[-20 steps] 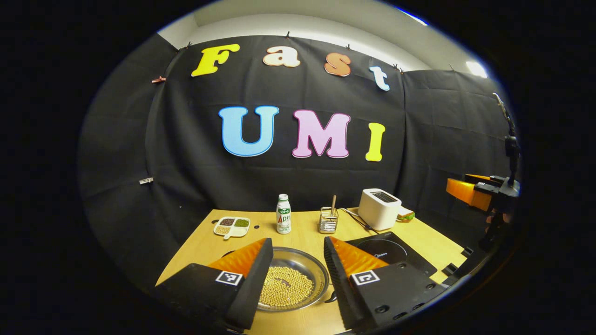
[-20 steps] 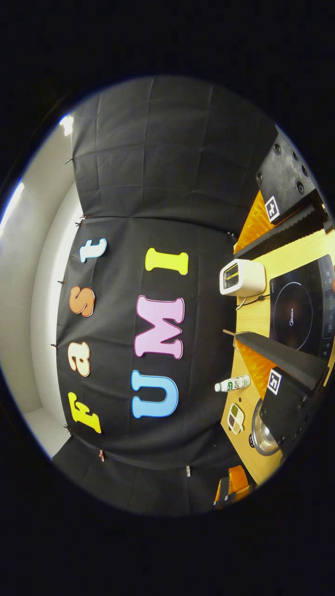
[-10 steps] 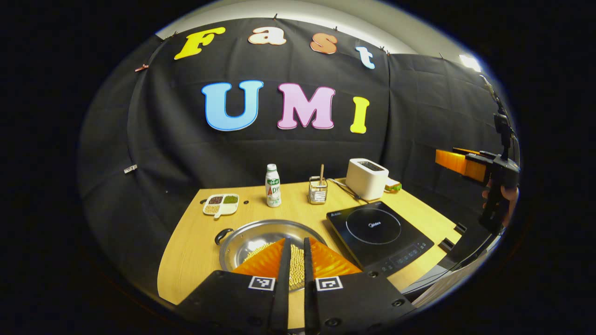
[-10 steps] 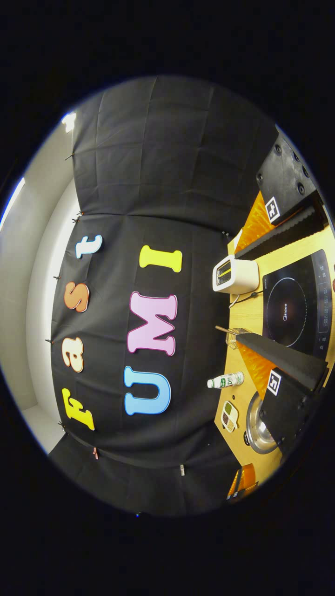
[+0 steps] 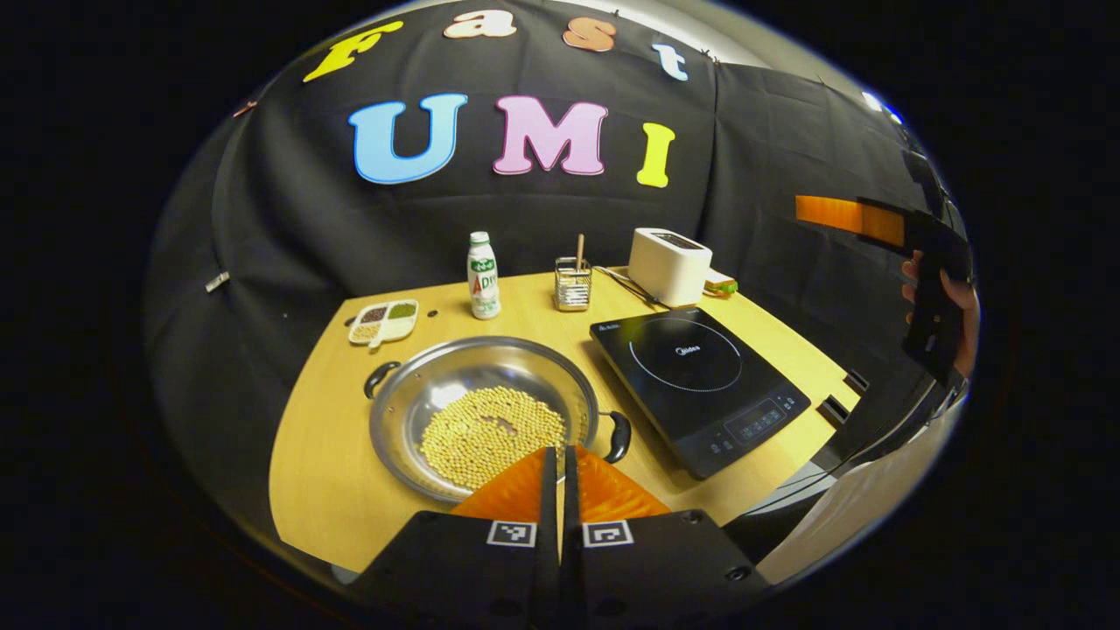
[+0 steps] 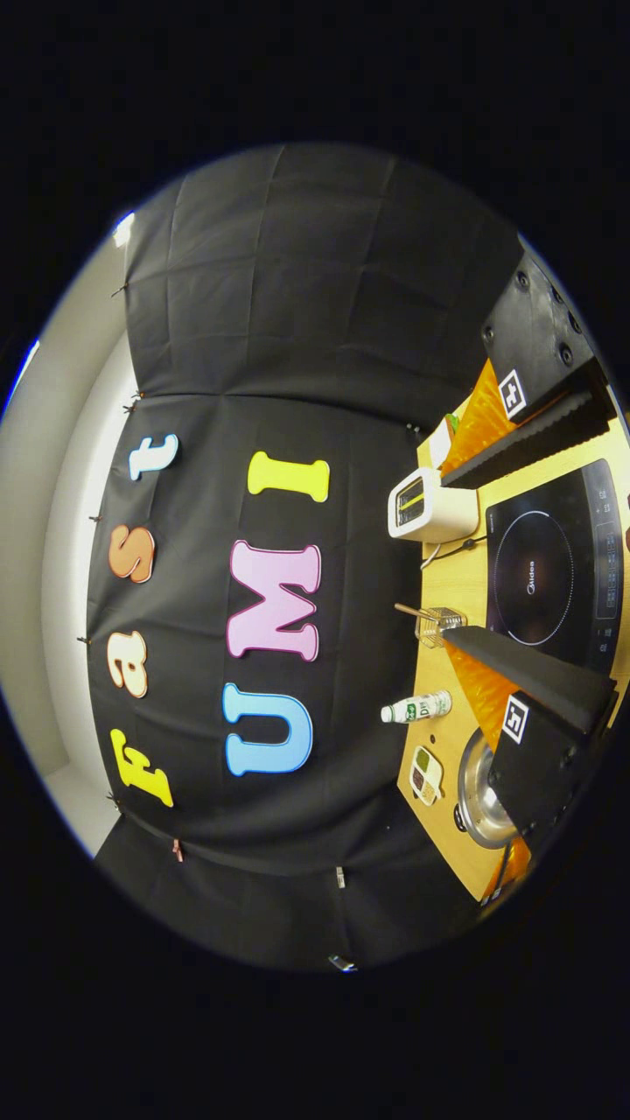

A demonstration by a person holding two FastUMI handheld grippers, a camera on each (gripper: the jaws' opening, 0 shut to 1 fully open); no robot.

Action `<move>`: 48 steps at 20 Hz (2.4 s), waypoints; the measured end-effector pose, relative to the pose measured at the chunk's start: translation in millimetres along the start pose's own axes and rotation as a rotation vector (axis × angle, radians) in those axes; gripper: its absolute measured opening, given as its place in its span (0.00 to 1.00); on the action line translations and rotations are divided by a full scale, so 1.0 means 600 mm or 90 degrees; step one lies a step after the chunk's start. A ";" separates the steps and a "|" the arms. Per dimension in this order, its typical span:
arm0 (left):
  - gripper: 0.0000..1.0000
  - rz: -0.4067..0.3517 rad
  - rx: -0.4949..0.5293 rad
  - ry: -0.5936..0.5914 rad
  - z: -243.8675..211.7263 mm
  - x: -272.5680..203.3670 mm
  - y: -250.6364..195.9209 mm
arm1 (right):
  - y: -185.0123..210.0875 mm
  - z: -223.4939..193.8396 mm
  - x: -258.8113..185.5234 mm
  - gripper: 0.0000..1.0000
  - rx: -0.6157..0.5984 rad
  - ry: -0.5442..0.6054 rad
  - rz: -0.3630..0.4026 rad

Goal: First push the handle of the pot to place it horizontally, then grasp the pot with both hands and set it on the induction cooktop.

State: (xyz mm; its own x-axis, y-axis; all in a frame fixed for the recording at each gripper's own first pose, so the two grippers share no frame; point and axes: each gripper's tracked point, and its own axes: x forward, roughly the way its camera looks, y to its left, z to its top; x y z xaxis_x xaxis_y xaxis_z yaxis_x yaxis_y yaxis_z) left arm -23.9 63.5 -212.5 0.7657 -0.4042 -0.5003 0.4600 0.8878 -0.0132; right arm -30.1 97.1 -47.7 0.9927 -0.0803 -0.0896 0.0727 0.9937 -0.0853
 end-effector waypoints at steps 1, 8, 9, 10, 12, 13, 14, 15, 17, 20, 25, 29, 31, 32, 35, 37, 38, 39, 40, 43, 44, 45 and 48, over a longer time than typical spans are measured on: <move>0.05 -0.013 0.000 0.021 -0.020 0.007 -0.006 | -0.003 -0.003 0.002 0.98 0.002 0.004 0.004; 0.05 -0.024 0.058 0.141 -0.099 0.072 -0.020 | -0.025 -0.029 0.031 0.98 0.016 0.030 0.015; 0.05 -0.025 0.064 0.154 -0.107 0.081 -0.024 | -0.028 -0.028 0.037 0.98 0.020 0.030 0.015; 0.05 -0.025 0.064 0.167 -0.114 0.086 -0.027 | -0.030 -0.028 0.044 0.98 0.023 0.031 0.017; 0.05 -0.031 0.055 0.182 -0.121 0.101 -0.036 | -0.031 -0.027 0.053 0.98 0.023 0.031 0.025; 0.05 -0.031 0.053 0.191 -0.126 0.109 -0.038 | -0.032 -0.025 0.056 0.98 0.023 0.029 0.028; 0.05 -0.031 0.055 0.198 -0.128 0.119 -0.039 | -0.035 -0.025 0.061 0.98 0.023 0.028 0.033; 0.05 -0.032 0.059 0.204 -0.130 0.129 -0.041 | -0.036 -0.026 0.066 0.98 0.022 0.030 0.036; 0.05 -0.030 0.070 0.222 -0.139 0.147 -0.042 | -0.043 -0.030 0.075 0.98 0.023 0.034 0.039; 0.05 -0.033 0.074 0.239 -0.147 0.168 -0.048 | -0.055 -0.028 0.082 0.98 0.031 0.032 0.041; 0.05 -0.044 0.084 0.241 -0.131 0.193 -0.069 | -0.077 -0.045 0.089 0.98 0.026 0.046 0.034; 0.05 -0.051 0.104 0.251 -0.122 0.212 -0.076 | -0.096 -0.042 0.091 0.99 0.033 0.045 0.022; 0.05 -0.052 0.088 0.247 -0.113 0.224 -0.082 | -0.104 -0.047 0.092 0.98 0.034 0.048 0.017; 0.05 -0.054 0.076 0.246 -0.109 0.231 -0.085 | -0.108 -0.048 0.092 0.98 0.034 0.050 0.014; 0.05 -0.050 0.048 0.240 -0.094 0.251 -0.092 | -0.117 -0.051 0.092 0.99 0.037 0.055 0.010; 0.05 -0.051 0.035 0.235 -0.083 0.265 -0.094 | -0.122 -0.054 0.091 0.99 0.037 0.057 0.008; 0.05 -0.051 0.030 0.234 -0.078 0.272 -0.094 | -0.125 -0.054 0.091 0.98 0.038 0.058 0.008; 0.07 -0.050 0.024 0.231 -0.073 0.278 -0.095 | -0.127 -0.055 0.091 0.99 0.038 0.058 0.008; 0.05 -0.049 0.020 0.229 -0.067 0.284 -0.095 | -0.129 -0.055 0.091 0.99 0.037 0.059 0.008; 0.05 -0.045 0.011 0.223 -0.054 0.303 -0.094 | -0.137 -0.058 0.092 0.98 0.038 0.061 0.005; 0.05 -0.042 0.008 0.221 -0.050 0.311 -0.093 | -0.140 -0.060 0.092 0.98 0.039 0.063 0.004; 0.05 -0.040 0.005 0.218 -0.044 0.317 -0.093 | -0.143 -0.061 0.092 0.98 0.040 0.064 0.003; 0.05 -0.035 -0.008 0.212 -0.032 0.335 -0.090 | -0.148 -0.066 0.094 0.98 0.038 0.070 0.002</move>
State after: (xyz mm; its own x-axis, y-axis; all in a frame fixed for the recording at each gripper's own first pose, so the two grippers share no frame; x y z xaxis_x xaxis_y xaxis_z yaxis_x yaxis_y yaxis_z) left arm 96.8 -61.3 -329.2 0.5498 -0.3587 -0.7543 0.4891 0.8703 -0.0573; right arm 15.6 1.1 -84.3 0.9767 -0.0822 -0.1983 0.0787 0.9966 -0.0253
